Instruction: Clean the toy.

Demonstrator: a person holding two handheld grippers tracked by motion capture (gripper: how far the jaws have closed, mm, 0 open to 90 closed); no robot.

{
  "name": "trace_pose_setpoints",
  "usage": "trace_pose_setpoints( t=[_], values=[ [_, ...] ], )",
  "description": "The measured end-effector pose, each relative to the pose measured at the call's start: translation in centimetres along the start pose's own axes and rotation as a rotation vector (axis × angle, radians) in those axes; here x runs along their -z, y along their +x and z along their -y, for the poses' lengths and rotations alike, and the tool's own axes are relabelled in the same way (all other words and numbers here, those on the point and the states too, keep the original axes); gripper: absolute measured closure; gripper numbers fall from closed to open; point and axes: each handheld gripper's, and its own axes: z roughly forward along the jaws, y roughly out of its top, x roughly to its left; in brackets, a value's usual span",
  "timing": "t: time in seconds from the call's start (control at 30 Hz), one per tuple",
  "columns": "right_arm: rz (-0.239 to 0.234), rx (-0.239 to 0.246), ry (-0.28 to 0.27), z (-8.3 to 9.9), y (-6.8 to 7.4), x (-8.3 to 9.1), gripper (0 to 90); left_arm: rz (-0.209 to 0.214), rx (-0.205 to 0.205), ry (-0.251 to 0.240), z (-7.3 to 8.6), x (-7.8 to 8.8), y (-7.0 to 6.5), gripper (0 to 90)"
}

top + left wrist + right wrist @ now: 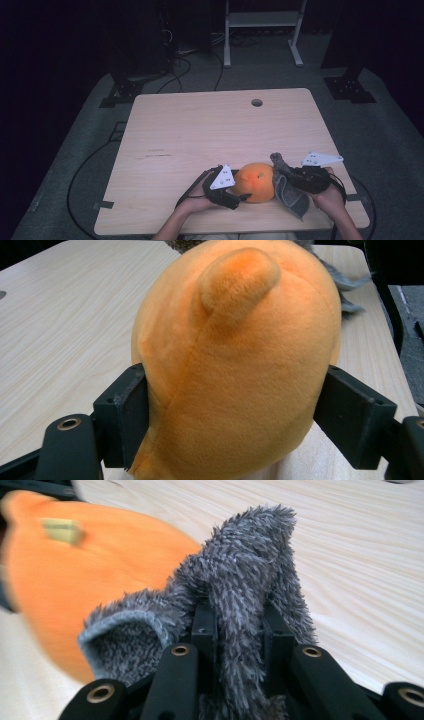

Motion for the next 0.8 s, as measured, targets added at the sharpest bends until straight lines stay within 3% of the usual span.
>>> trace_pose_setpoints(
  t=[0.03,0.13,0.23,0.33,0.6,0.73,0.8],
  values=[
    [0.01,-0.005,-0.002,-0.1,-0.1,0.1,73.1,0.001,0.0,0.002,0.1,0.0,0.0,21.2],
    [-0.037,-0.019,-0.056,-0.8,0.1,0.9,73.3,0.003,-0.003,0.005,0.1,0.0,0.1,20.7],
    [-0.071,0.017,-0.086,-1.4,1.1,1.2,73.1,0.009,-0.002,0.014,0.2,-0.1,0.1,19.6],
    [-0.049,0.037,-0.036,-1.0,1.3,0.0,72.8,0.014,0.006,0.02,0.3,-0.1,0.1,18.2],
    [0.023,0.002,0.053,0.4,-0.5,-0.5,72.8,0.021,0.014,0.018,0.5,-0.1,0.3,16.0],
    [-0.004,0.007,-0.043,-1.3,0.6,1.4,72.9,0.02,0.01,0.018,0.4,-0.2,0.3,15.6],
    [-0.05,0.055,-0.091,-2.8,2.6,2.5,73.0,0.017,0.009,0.017,0.3,-0.2,0.2,15.6]
  ],
)
